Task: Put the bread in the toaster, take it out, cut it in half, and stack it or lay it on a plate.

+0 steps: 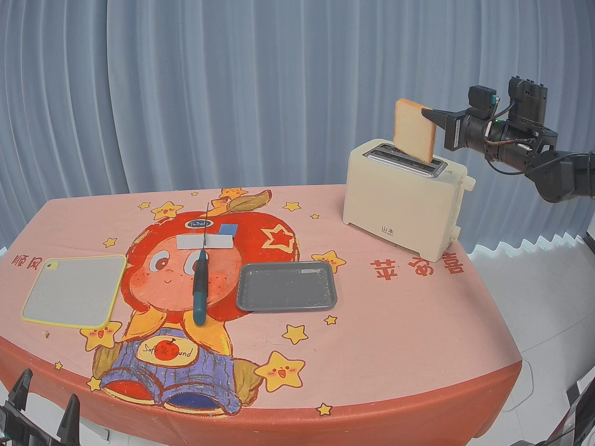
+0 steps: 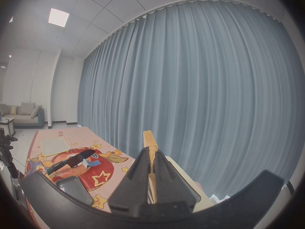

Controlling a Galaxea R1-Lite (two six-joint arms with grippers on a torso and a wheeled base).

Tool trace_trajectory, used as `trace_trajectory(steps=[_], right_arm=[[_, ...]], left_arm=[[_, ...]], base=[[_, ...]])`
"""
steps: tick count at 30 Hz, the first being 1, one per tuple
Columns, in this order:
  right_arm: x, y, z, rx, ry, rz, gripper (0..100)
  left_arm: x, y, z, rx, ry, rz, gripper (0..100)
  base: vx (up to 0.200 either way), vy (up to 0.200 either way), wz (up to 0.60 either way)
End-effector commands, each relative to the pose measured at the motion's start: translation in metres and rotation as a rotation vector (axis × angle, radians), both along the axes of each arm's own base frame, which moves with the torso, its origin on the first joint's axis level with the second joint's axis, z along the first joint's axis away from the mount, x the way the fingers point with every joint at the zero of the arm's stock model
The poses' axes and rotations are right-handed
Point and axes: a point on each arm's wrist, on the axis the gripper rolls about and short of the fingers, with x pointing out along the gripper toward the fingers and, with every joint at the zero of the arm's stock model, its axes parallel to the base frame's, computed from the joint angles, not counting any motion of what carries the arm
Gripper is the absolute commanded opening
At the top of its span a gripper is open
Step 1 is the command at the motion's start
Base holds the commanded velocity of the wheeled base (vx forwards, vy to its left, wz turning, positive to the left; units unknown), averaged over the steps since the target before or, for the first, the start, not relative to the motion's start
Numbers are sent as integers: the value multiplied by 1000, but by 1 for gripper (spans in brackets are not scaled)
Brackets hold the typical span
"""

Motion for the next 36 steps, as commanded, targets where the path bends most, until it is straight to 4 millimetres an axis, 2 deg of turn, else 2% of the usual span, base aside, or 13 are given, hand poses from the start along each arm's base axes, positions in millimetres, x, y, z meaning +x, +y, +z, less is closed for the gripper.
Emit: trace_trajectory(steps=[1, 6, 14, 24, 31, 32, 36], right_arm=[[-14, -3, 14, 5, -29, 0, 0], [-32, -3, 16, 15, -12, 7, 0], [-64, 3, 1, 8, 61, 29, 0], [-89, 8, -7, 19, 114, 47, 0], [-104, 12, -6, 47, 133, 38, 0], [-112, 10, -4, 51, 126, 36, 0], [-125, 6, -2, 57, 108, 37, 0]], left_arm=[[1, 0, -5, 0, 12, 1, 100], [1, 0, -5, -2, 12, 1, 100], [1, 0, -5, -2, 12, 1, 100], [1, 0, -5, 0, 12, 1, 100], [1, 0, -5, 0, 12, 1, 100], [1, 0, -5, 0, 12, 1, 100], [1, 0, -5, 0, 12, 1, 100]], base=[[0, 0, 0], [0, 0, 0], [0, 0, 0], [0, 0, 0], [0, 0, 0], [0, 0, 0], [0, 0, 0]])
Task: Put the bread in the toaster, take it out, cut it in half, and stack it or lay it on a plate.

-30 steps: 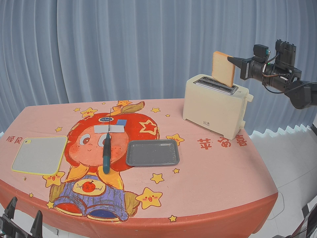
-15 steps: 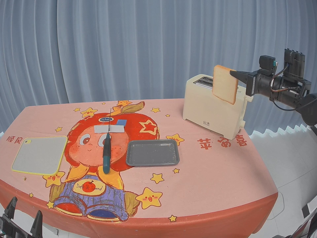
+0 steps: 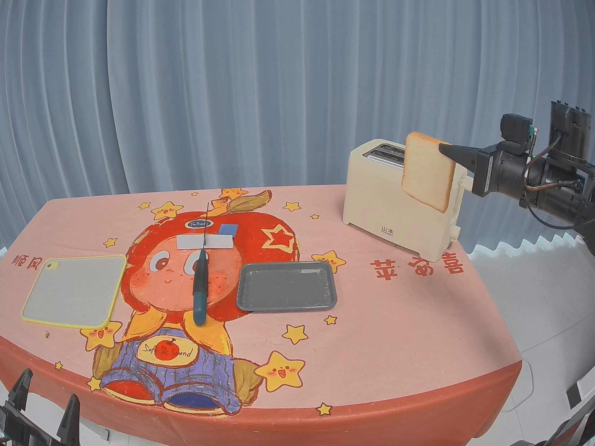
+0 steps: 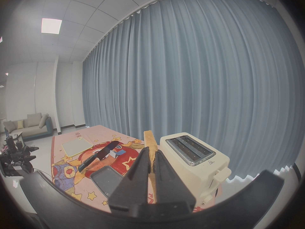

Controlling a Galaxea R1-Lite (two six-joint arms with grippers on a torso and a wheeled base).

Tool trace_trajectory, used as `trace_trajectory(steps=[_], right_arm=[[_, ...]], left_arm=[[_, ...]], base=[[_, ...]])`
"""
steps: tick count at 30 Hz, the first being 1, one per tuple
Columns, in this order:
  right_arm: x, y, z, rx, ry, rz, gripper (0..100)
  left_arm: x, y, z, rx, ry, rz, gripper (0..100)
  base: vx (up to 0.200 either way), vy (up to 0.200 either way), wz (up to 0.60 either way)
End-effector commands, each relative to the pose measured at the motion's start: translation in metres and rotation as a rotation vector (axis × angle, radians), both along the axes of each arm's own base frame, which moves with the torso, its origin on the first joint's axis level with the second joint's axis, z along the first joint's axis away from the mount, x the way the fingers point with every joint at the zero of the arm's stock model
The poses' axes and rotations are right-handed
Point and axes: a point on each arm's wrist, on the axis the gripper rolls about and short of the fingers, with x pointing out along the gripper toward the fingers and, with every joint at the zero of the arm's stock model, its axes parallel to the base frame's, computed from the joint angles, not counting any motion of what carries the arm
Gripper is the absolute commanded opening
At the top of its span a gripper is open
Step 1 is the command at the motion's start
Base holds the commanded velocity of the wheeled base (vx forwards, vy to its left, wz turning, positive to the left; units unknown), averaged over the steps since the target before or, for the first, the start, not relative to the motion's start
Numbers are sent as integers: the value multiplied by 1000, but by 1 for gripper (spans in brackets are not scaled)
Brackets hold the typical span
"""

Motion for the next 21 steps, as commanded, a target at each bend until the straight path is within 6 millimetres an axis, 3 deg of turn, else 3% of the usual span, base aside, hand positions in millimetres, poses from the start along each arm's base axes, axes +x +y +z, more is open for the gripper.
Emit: trace_trajectory(steps=[1, 9, 21], right_arm=[[-21, -5, 7, 13, -38, 3, 0], [-37, -11, 3, 40, -68, -26, 0], [-43, -15, -9, 128, -130, -91, 0]], left_arm=[[1, 0, -5, 0, 12, 1, 100], [1, 0, -5, 0, 12, 1, 100], [1, 0, -5, 0, 12, 1, 100]], base=[[0, 0, 0], [0, 0, 0], [0, 0, 0]])
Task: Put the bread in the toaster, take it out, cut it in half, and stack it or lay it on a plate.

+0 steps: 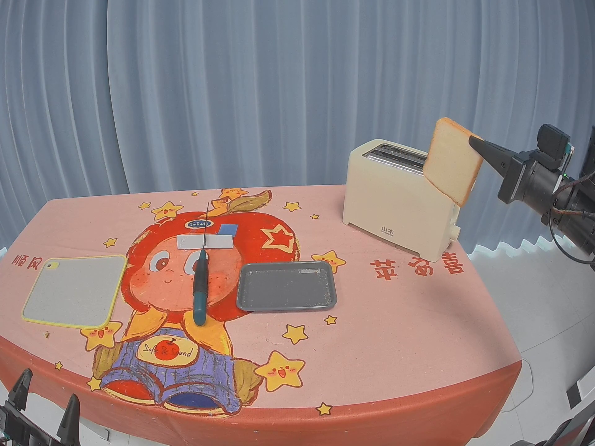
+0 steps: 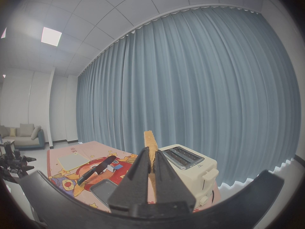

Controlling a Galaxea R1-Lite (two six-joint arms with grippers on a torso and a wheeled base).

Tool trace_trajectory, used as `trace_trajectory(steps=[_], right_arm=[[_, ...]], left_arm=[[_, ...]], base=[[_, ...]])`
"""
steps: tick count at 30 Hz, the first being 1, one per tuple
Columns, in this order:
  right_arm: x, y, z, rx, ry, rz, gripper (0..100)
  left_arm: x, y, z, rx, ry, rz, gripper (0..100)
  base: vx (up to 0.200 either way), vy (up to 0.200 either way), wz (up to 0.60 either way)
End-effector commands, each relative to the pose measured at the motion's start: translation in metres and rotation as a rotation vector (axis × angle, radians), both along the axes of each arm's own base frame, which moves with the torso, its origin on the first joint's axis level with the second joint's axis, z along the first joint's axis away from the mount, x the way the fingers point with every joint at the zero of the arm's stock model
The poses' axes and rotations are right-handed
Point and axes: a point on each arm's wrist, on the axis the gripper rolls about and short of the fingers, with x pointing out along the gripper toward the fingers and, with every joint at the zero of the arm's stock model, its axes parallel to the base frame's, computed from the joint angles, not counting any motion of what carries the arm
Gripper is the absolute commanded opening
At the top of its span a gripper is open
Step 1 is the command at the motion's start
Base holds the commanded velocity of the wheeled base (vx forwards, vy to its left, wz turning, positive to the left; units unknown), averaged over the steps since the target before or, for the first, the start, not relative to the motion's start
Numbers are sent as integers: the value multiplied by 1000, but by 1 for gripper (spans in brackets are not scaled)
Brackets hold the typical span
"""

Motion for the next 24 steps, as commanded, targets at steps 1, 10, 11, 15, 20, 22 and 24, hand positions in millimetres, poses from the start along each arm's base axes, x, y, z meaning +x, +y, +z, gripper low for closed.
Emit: trace_trajectory(steps=[1, 10, 11, 15, 20, 22, 24], right_arm=[[-7, -2, -8, 18, 27, 0, 0], [-19, 1, -16, 13, 52, 21, 0], [-21, 1, -16, 8, 50, 22, 0], [-29, -3, -12, 11, 34, 21, 0], [-35, -13, -19, 4, 49, -16, 0], [-36, -12, -18, 1, 42, -13, 0], [-37, -12, -15, -6, 28, -12, 0]], left_arm=[[1, 0, -5, 0, 12, 1, 100], [1, 0, -5, 0, 12, 1, 100], [1, 0, -5, 0, 12, 1, 100], [1, 0, -5, 0, 12, 1, 100], [1, 0, -5, 0, 12, 1, 100], [1, 0, -5, 0, 12, 1, 100], [1, 0, -5, 0, 12, -1, 100]], base=[[0, 0, 0], [0, 0, 0], [0, 0, 0], [0, 0, 0], [0, 0, 0], [0, 0, 0], [0, 0, 0]])
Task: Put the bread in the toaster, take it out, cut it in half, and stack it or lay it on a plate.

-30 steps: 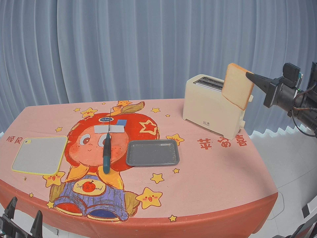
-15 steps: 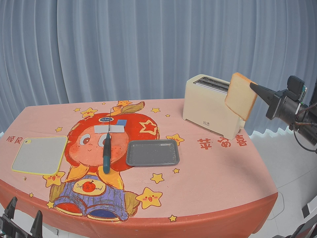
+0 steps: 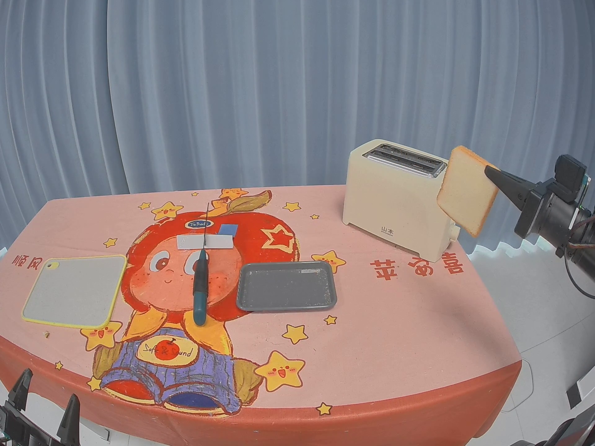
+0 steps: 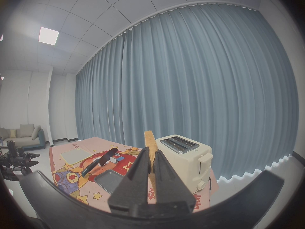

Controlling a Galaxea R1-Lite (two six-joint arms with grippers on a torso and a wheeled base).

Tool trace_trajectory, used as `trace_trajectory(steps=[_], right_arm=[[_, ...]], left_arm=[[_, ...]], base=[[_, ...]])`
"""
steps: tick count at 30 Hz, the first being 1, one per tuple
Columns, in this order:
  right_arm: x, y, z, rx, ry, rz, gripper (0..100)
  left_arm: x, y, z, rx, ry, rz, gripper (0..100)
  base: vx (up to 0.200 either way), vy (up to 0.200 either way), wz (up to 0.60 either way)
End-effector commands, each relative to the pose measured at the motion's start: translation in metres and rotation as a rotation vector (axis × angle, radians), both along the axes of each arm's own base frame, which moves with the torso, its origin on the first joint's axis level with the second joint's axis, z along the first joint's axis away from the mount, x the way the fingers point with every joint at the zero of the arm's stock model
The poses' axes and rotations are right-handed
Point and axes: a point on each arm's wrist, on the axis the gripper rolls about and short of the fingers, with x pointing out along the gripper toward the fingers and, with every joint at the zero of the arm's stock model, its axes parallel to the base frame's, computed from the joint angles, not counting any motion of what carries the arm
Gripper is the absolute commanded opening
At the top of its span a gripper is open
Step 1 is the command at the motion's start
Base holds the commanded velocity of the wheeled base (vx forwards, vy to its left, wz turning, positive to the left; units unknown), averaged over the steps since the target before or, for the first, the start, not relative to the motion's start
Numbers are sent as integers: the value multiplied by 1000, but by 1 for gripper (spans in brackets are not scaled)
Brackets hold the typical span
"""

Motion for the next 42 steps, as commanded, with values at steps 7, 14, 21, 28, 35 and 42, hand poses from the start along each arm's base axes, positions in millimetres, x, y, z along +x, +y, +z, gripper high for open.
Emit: trace_trajectory(steps=[7, 14, 21, 28, 35, 42], right_arm=[[-13, -3, 11, -5, -52, 3, 0], [-15, 6, 10, -4, -51, 0, 0], [-15, 11, 8, -8, -39, 18, 0], [-16, 13, 7, -7, -37, 29, 0], [-18, 15, 6, -7, -36, 32, 0], [-18, 15, 6, -8, -34, 32, 0]], left_arm=[[1, 0, -5, 0, 12, 0, 100], [1, 0, -5, 0, 12, 0, 100], [1, 0, -5, -1, 12, 0, 100], [1, 0, -5, -1, 12, 0, 100], [1, 0, -5, -1, 12, 0, 100], [1, 0, -5, 0, 12, 0, 100]], base=[[0, 0, 0], [0, 0, 0], [0, 0, 0], [0, 0, 0], [0, 0, 0], [0, 171, 0]])
